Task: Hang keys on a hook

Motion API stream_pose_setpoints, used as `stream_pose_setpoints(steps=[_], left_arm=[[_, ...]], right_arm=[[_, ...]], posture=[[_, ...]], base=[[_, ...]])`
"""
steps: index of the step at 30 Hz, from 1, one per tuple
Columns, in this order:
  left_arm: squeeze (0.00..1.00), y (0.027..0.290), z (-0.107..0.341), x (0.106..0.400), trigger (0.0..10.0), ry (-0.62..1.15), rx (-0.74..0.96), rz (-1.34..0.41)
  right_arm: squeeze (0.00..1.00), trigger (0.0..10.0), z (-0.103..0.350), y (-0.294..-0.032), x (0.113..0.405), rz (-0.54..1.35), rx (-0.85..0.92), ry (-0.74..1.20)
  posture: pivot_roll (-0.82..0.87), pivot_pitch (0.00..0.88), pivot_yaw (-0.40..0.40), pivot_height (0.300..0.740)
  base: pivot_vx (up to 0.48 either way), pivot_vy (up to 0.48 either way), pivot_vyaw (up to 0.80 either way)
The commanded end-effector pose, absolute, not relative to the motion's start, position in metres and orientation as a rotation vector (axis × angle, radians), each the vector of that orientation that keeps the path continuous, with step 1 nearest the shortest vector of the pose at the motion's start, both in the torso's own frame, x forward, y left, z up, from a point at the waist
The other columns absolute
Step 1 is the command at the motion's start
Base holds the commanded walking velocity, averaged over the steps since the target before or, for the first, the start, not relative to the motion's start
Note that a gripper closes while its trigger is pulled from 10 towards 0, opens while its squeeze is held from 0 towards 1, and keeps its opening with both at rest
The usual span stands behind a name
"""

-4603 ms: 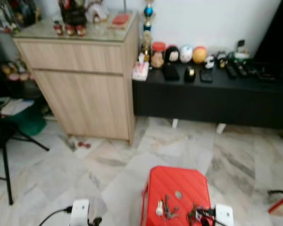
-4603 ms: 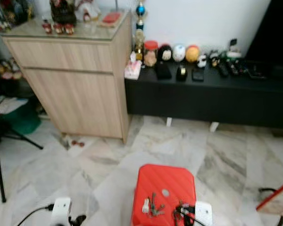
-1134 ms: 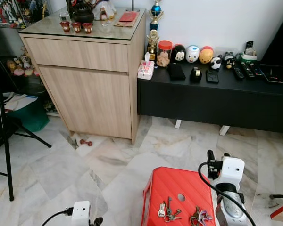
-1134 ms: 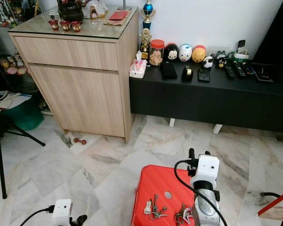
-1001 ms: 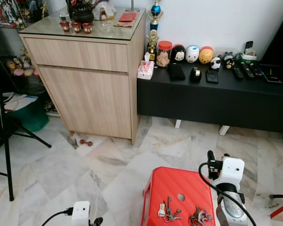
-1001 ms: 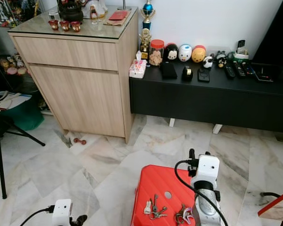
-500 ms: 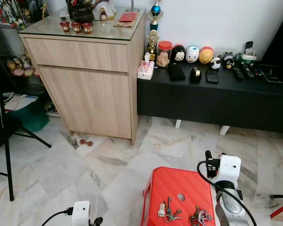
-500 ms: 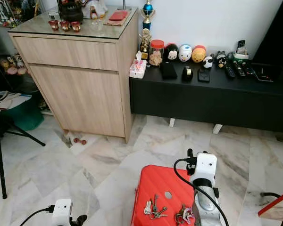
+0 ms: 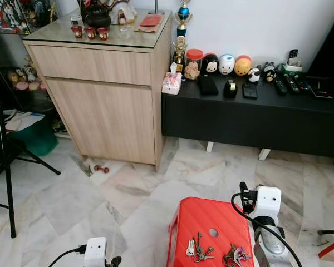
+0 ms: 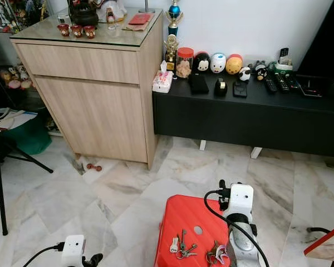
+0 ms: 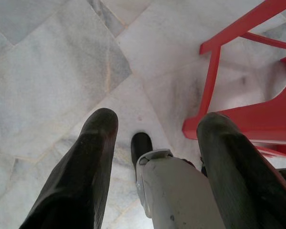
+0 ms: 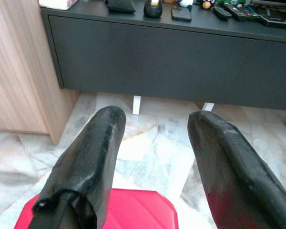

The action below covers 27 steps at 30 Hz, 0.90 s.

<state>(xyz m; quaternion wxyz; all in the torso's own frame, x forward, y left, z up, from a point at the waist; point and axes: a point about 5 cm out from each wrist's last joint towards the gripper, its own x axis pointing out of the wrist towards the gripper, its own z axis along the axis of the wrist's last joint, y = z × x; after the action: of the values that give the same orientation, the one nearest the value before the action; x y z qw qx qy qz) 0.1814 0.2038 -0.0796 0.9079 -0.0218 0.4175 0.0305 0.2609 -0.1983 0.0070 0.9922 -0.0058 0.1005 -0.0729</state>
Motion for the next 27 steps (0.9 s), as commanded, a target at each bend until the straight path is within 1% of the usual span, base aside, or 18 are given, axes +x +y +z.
stream_pose_setpoints(steps=[1,12,16,18,25,27], left_arm=[[0.0,0.2031,-0.0805,0.1798,10.0,0.868,-0.038,0.058],[0.0,0.2013,-0.0814,0.1784,10.0,0.869,-0.037,0.049],[0.0,0.201,-0.0814,0.1783,10.0,0.869,-0.036,0.047],[0.0,0.2009,-0.0814,0.1784,10.0,0.869,-0.035,0.046],[0.0,0.1996,-0.0815,0.1789,10.0,0.872,-0.038,0.039],[0.0,0.1994,-0.0816,0.1788,10.0,0.873,-0.04,0.04]], right_arm=[[0.0,10.0,0.0096,-0.1976,0.2633,-0.134,-0.014,0.18],[0.0,10.0,0.0085,-0.1985,0.2623,-0.128,-0.012,0.177],[0.0,10.0,0.0058,-0.1985,0.2634,-0.137,-0.013,0.209],[0.0,10.0,0.0049,-0.1982,0.2635,-0.139,-0.012,0.217],[0.0,10.0,0.006,-0.1951,0.2633,-0.121,-0.025,0.205],[0.0,10.0,0.0079,-0.1937,0.2636,-0.12,-0.011,0.183]], posture=[[-0.02,0.0,-0.065,0.692],[-0.01,0.0,-0.067,0.692],[-0.01,0.0,-0.067,0.692],[-0.01,0.0,-0.067,0.687],[-0.01,0.0,-0.068,0.647],[-0.01,0.0,-0.068,0.647]], base=[[0.0,0.0,0.0],[0.0,0.0,0.0],[0.0,0.0,0.0],[0.0,0.0,0.0],[0.0,0.0,0.0],[0.0,0.0,0.0]])
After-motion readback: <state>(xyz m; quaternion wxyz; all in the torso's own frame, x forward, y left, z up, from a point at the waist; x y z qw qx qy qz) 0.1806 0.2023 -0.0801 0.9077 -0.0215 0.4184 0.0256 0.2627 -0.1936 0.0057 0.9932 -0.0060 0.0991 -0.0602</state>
